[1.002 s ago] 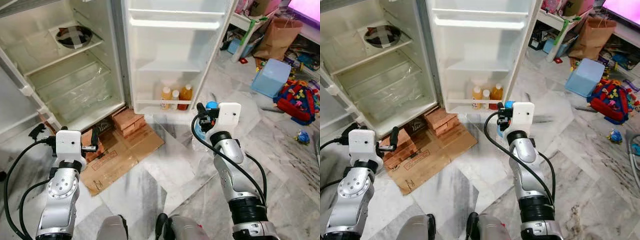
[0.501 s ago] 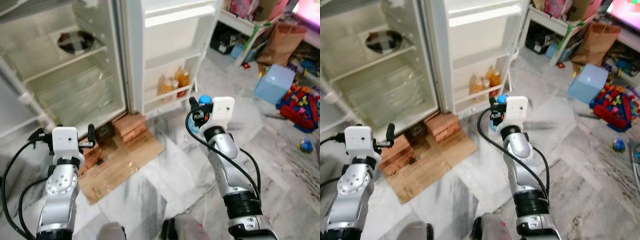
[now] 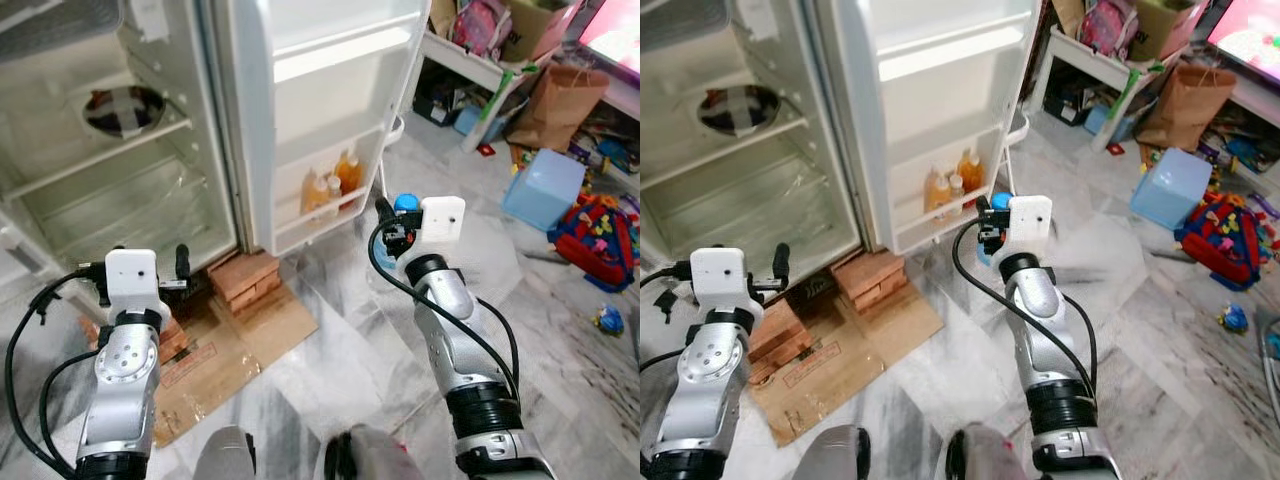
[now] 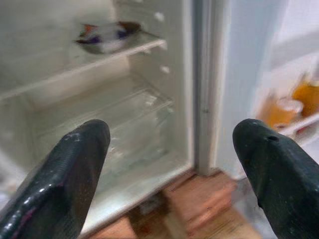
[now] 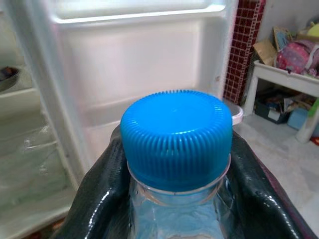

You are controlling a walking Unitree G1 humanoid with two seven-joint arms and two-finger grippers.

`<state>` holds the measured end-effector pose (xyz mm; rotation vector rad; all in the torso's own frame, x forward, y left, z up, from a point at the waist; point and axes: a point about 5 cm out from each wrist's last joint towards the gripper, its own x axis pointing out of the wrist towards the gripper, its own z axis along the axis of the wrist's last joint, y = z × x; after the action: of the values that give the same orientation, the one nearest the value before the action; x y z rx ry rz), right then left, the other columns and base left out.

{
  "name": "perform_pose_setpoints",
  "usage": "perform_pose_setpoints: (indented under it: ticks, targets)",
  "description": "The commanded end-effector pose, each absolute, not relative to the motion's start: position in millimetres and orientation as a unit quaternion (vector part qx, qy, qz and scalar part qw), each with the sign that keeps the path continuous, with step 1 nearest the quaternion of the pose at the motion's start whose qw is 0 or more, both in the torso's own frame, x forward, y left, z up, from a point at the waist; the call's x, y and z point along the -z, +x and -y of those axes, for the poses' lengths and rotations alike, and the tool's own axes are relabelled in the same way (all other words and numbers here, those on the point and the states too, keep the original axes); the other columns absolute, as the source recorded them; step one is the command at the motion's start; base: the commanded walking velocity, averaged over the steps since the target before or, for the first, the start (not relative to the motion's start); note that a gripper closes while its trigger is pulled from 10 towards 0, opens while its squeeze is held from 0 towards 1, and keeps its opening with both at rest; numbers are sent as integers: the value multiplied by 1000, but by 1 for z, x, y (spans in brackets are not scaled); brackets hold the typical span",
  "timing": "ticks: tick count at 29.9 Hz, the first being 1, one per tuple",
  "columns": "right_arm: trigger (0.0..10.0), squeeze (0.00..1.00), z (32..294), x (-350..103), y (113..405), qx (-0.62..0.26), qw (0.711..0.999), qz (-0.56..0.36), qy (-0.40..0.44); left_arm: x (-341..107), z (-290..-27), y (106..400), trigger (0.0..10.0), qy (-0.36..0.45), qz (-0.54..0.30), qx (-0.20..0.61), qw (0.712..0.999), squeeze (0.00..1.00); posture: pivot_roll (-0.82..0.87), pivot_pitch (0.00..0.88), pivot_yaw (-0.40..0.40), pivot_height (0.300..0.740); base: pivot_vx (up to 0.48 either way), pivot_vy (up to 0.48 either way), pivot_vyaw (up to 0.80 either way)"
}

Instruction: Restocking fridge

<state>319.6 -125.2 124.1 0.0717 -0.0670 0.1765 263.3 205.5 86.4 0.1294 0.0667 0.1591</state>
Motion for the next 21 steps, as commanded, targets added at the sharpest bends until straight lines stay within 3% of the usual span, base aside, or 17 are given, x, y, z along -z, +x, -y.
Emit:
perform_pose_setpoints:
  ticks: [1,4,21]
  targets:
    - [10000,0,133,-130,321,-73,996,49,34,-85,-200,264,10000,67,-39,-72,994,0,69,147,-78,740,371,-300,0]
    - [10000,0,132,-130,322,-74,995,50,35,-85,-201,265,10000,67,-42,-76,994,0,69,147,-77,740,391,-274,0]
    - [10000,0,119,-129,316,-133,989,52,38,-81,-210,267,10000,71,-60,-110,990,0,67,141,-78,740,432,0,0]
